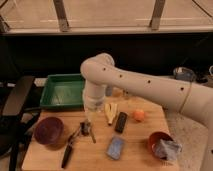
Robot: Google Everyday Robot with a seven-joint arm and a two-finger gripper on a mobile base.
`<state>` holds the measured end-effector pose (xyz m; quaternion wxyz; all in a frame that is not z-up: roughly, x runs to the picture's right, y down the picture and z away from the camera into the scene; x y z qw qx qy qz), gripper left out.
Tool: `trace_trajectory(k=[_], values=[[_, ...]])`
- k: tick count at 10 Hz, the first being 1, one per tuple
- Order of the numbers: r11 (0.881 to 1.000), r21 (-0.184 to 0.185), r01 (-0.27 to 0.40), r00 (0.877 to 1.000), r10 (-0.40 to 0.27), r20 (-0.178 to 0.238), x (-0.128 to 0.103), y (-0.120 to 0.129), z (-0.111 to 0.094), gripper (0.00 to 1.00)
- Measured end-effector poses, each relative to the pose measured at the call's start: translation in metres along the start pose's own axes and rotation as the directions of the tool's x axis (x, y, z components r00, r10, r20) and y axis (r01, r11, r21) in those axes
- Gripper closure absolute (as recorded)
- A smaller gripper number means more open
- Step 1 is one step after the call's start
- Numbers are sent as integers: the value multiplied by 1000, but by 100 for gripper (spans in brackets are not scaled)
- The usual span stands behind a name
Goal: Place fork in table surface
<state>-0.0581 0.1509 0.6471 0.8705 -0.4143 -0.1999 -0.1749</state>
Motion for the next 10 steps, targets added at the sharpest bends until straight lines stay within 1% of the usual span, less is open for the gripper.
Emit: trace_trajectory(k=[1, 2, 3, 4, 6, 7, 8, 9, 10], values=[[998, -28, -48, 999, 48, 21, 9, 16, 22, 86], [995, -52, -85, 995, 87, 41, 16, 27, 41, 86], [990, -75, -124, 990, 129, 65, 24, 36, 61, 86], [982, -94, -165, 981, 173, 91, 33, 45, 78, 86], [970, -115, -215, 965, 229, 130, 43, 51, 98, 85], [964, -123, -235, 958, 252, 137, 48, 52, 105, 80], [957, -124, -261, 951, 277, 134, 54, 51, 109, 71], [951, -117, -285, 945, 299, 133, 61, 47, 113, 60], [949, -107, -297, 942, 309, 131, 66, 43, 111, 49]])
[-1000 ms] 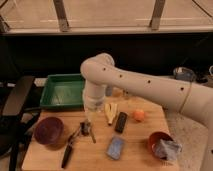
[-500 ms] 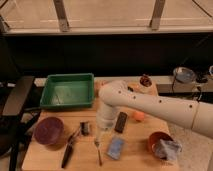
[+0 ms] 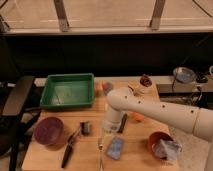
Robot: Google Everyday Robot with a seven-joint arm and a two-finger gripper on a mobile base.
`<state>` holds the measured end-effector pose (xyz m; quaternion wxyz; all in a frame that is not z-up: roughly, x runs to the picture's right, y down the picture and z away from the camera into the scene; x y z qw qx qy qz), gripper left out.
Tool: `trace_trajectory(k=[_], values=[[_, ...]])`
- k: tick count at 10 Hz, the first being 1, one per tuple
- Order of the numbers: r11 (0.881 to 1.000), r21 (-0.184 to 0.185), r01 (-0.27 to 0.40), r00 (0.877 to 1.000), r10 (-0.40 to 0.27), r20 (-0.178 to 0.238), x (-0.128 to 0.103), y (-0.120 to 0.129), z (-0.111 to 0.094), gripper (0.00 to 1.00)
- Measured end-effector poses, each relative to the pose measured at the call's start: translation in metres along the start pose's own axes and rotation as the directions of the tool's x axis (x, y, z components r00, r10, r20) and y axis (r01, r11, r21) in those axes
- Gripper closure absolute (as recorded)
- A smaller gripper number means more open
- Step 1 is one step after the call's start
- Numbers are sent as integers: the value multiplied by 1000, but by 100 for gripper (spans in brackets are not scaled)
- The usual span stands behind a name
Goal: Place fork in table surface
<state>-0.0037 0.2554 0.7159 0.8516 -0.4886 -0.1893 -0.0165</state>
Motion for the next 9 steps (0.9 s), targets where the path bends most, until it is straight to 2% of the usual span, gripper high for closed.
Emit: trace_trajectory(k=[3, 5, 7, 8, 9], values=[[1000, 30, -4, 1000, 5, -20, 2, -32, -17, 22], [999, 37, 4, 999, -3, -32, 0, -53, -25, 20], [999, 33, 14, 999, -13, -33, -1, -63, -21, 20], [999, 40, 24, 999, -22, -36, -2, -63, -21, 20], [996, 73, 48, 998, -44, -45, -8, -65, -25, 20]])
